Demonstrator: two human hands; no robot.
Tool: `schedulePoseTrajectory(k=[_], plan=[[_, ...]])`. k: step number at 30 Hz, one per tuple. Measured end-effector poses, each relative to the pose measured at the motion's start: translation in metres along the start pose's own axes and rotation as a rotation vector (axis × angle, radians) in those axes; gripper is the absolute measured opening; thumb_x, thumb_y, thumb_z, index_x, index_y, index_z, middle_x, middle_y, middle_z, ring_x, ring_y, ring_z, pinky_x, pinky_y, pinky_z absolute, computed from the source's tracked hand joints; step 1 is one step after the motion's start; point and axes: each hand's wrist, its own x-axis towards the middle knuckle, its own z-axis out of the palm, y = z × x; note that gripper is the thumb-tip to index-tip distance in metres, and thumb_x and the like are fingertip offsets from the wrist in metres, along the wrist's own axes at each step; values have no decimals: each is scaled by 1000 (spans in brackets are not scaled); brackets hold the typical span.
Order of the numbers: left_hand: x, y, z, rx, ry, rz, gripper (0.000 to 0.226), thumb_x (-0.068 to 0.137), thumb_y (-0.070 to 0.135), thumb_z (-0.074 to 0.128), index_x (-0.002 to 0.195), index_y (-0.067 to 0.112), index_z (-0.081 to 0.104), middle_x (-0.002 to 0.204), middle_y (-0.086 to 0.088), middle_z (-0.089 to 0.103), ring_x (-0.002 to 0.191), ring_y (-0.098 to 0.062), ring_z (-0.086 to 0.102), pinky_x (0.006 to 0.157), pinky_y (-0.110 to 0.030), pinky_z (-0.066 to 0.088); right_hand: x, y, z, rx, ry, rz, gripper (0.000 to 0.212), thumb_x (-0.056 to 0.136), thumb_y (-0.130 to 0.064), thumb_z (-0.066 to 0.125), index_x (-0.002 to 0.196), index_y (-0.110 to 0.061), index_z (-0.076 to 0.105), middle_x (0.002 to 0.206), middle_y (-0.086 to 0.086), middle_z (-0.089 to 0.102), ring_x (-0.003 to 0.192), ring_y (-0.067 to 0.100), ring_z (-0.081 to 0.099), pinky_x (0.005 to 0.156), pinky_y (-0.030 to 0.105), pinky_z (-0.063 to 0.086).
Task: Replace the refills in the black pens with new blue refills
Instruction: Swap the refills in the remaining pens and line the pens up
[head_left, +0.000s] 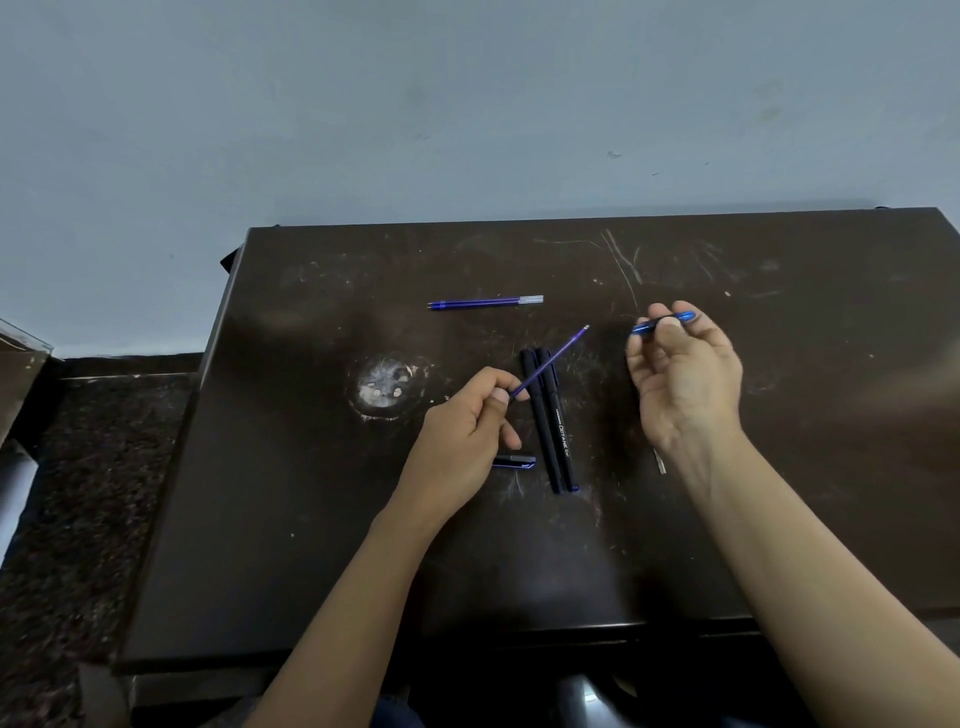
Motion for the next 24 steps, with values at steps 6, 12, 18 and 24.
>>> schedulePoseTrajectory(k=[6, 12, 18, 24], plan=[[5, -4, -6, -55, 261, -36, 27, 101, 27, 37, 88, 43, 55, 59, 9, 65, 44, 6, 45, 46, -8, 35, -15, 16, -1, -1173, -496, -443, 27, 82, -8, 67, 106, -21, 71, 87, -6, 67, 70, -4, 57, 75, 10, 44], [6, -5, -5, 7, 350, -46, 23, 100, 23, 37, 92, 33, 56, 58, 7, 64, 53, 7, 51, 53, -4, 37, -38, 40, 1, -1600, -954, -553, 26, 85, -8, 59, 109, -16, 64, 103, 4, 67, 97, 22, 62, 87, 40, 50], [6, -4, -6, -20, 341, -41, 23, 100, 25, 36, 93, 37, 53, 59, 8, 63, 47, 4, 47, 49, -7, 36, -36, 40, 0, -1540, -866, -585, 19, 86, -17, 62, 104, -17, 67, 96, 1, 70, 91, 14, 62, 83, 30, 50], [1, 8, 2, -44, 117, 66, 26, 100, 28, 37, 94, 49, 51, 67, 10, 66, 55, 5, 55, 55, -6, 40, -39, 36, 3, -963, -550, -209, 14, 84, -19, 68, 97, -17, 73, 81, -2, 74, 78, 5, 68, 77, 22, 53]])
